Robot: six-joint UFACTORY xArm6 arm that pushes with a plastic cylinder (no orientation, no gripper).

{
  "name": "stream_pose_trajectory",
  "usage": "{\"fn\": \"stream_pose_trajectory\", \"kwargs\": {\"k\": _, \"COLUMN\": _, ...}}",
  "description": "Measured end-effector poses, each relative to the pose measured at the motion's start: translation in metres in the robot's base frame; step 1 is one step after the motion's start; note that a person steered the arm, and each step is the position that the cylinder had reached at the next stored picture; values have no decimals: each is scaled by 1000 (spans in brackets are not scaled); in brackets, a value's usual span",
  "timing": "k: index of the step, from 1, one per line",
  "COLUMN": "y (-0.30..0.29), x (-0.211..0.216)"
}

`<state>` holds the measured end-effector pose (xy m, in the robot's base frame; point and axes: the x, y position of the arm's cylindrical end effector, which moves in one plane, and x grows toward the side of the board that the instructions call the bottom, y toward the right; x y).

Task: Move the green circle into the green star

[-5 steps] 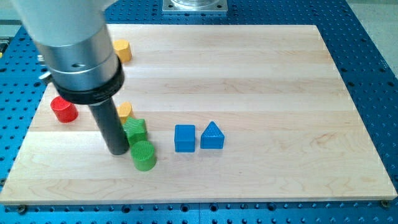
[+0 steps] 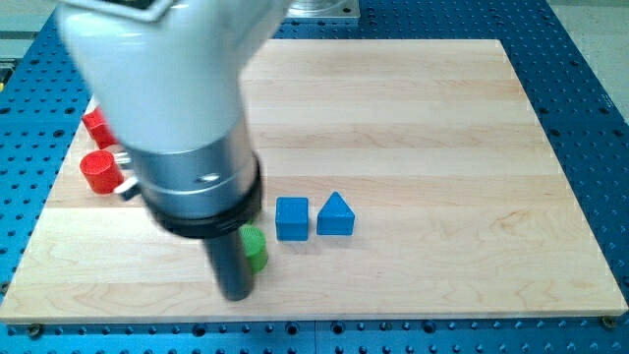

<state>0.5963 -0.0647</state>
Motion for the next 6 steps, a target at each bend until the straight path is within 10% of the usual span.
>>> {"fn": "stream_pose_trajectory", "kwargs": {"k": 3, "y": -36, "x": -33}}
{"fn": "stream_pose_trajectory", "kwargs": {"k": 6, "y": 47, "x": -43}}
